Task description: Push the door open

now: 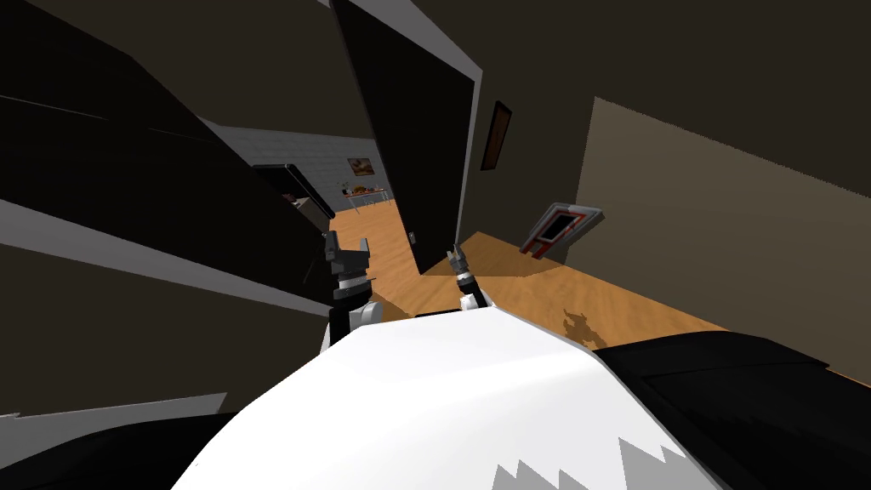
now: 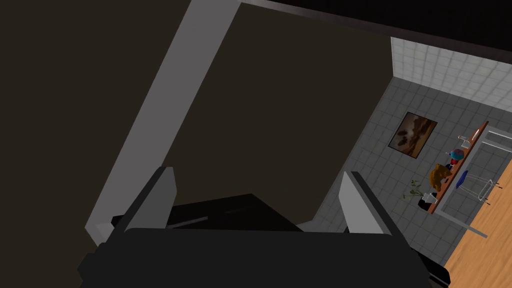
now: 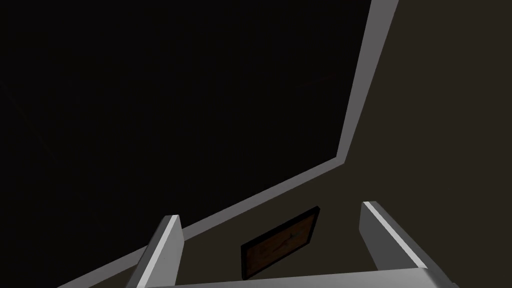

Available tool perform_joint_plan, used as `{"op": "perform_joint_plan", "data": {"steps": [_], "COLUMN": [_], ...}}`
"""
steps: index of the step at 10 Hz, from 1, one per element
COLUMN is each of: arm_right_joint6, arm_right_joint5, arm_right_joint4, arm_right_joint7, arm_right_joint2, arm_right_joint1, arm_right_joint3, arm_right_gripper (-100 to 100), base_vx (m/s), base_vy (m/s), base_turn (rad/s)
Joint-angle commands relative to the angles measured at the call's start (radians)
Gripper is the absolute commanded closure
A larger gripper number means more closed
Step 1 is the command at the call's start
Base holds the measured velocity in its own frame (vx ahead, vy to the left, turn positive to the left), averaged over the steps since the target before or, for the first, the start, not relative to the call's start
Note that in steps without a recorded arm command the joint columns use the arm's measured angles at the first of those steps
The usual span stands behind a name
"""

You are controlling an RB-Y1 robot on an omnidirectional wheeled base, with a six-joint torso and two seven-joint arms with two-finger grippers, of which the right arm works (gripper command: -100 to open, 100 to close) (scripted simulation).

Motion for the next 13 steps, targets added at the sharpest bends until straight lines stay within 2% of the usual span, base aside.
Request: {"op": "perform_joint_plan", "data": {"steps": [1,5,6,13], "arm_right_joint6": [-0.011,-0.032,-0.032,-0.069], "arm_right_joint5": [0.001,0.005,0.005,0.011], "arm_right_joint4": [0.039,0.128,0.128,0.283], "arm_right_joint7": [0.0,-0.001,-0.001,-0.004], "arm_right_joint2": [-0.004,-0.012,-0.012,-0.024], "arm_right_joint1": [-0.013,-0.045,-0.045,-0.102], "arm_right_joint3": [0.02,0.067,0.067,0.149], "arm_right_gripper": [-100,-100,-100,-100], "base_vx": [0.104,0.094,0.063,0.09], "base_vy": [0.022,0.022,0.015,0.023], "base_turn": [-0.039,-0.039,-0.011,-0.038]}}
